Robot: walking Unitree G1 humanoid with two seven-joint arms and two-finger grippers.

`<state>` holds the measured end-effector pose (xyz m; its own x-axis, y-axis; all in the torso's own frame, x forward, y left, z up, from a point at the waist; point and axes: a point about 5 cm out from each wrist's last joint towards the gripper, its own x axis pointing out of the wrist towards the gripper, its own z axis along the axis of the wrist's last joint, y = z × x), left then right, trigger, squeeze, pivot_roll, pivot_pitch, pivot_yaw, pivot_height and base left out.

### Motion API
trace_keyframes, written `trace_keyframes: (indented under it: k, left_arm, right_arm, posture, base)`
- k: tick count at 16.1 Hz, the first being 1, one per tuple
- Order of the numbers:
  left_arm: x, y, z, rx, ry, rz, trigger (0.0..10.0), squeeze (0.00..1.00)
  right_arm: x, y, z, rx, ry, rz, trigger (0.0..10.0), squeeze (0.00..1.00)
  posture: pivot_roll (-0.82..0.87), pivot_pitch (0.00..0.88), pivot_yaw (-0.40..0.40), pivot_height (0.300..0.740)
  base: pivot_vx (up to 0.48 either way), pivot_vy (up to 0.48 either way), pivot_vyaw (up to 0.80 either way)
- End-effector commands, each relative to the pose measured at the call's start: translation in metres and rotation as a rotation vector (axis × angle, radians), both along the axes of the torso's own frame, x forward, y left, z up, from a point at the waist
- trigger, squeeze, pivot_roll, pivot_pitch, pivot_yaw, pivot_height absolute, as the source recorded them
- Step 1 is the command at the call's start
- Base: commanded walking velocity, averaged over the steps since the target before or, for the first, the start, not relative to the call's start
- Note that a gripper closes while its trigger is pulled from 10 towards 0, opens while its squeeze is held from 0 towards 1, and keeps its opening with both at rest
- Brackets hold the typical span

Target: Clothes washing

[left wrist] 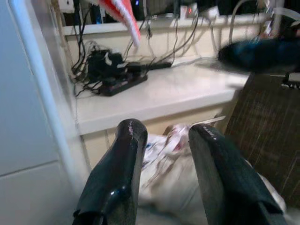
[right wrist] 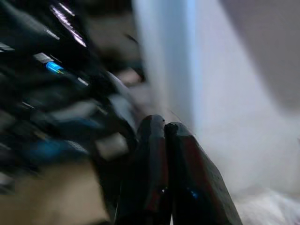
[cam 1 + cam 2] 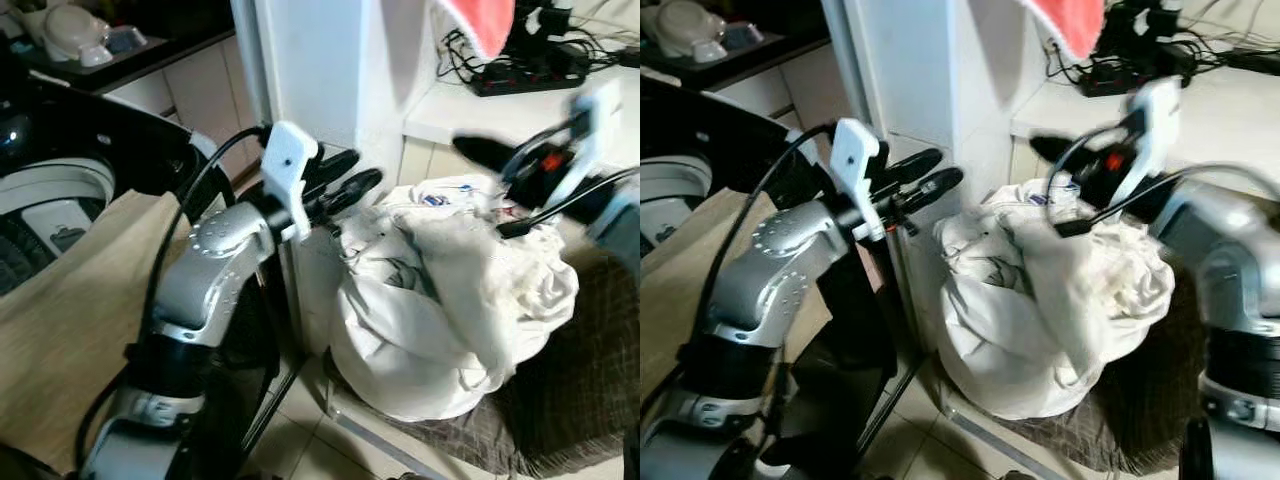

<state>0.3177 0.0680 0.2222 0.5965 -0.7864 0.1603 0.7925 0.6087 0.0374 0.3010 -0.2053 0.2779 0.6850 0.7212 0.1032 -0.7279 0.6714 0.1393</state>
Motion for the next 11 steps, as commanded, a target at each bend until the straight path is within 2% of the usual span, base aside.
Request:
trace_keyframes:
  k: [1,2,3,4,5,6,7,8,9,11]
  left_arm:
    - [0.002,-0.004,0.003,-0.014,-0.001,-0.014,10.0,1.00]
    - [0.001,-0.010,0.001,-0.020,0.002,-0.033,10.0,1.00]
    - [-0.002,-0.017,-0.002,-0.013,0.000,-0.057,10.0,1.00]
    - [-0.003,-0.017,-0.004,0.002,-0.004,-0.044,10.0,1.00]
    - [-0.002,-0.014,-0.007,0.018,0.002,-0.023,10.0,1.00]
    - [-0.002,-0.010,-0.013,0.062,0.007,-0.019,10.0,0.60]
    - [-0.003,-0.005,-0.020,0.111,0.021,-0.022,10.0,0.29]
    - [-0.003,-0.001,-0.026,0.149,0.036,-0.024,10.0,0.00]
    - [-0.006,0.006,-0.038,0.231,0.069,-0.043,10.0,0.00]
    - [-0.008,0.013,-0.045,0.277,0.093,-0.051,10.0,0.00]
  right_arm:
    - [-0.009,0.004,0.022,0.070,-0.067,0.076,0.0,0.00]
    - [-0.013,0.003,0.030,0.113,-0.082,0.103,0.0,0.00]
    - [-0.014,0.001,0.032,0.096,-0.085,0.100,0.0,0.00]
    - [-0.010,-0.001,0.020,-0.021,-0.046,0.027,0.0,0.00]
    - [-0.003,-0.006,0.005,-0.152,0.001,-0.070,2.4,0.00]
    - [0.002,-0.011,-0.012,-0.260,0.045,-0.166,10.0,0.00]
    - [0.006,-0.017,-0.027,-0.329,0.090,-0.245,10.0,0.00]
    - [0.008,-0.021,-0.037,-0.339,0.135,-0.293,10.0,0.01]
    - [0.012,-0.027,-0.060,-0.343,0.233,-0.378,10.0,1.00]
    - [0.013,-0.030,-0.088,-0.357,0.323,-0.410,10.0,1.00]
  posture:
    - [-0.18,0.000,0.074,0.740]
    - [-0.18,0.000,0.070,0.740]
    - [-0.18,0.000,0.068,0.740]
    - [-0.18,0.000,0.068,0.740]
    - [-0.18,0.000,0.065,0.740]
    - [-0.18,0.000,0.065,0.740]
    - [-0.18,0.000,0.064,0.740]
    - [-0.18,0.000,0.064,0.740]
    - [-0.17,0.000,0.068,0.740]
    - [-0.17,0.000,0.072,0.740]
  base:
    - [0.000,0.000,0.00]
    - [0.000,0.000,0.00]
    - [0.000,0.000,0.00]
    - [0.000,0.000,0.00]
    - [0.000,0.000,0.00]
    - [0.000,0.000,0.00]
    - [0.000,0.000,0.00]
    - [0.000,0.000,0.00]
    - [0.000,0.000,0.00]
    - [0.000,0.000,0.00]
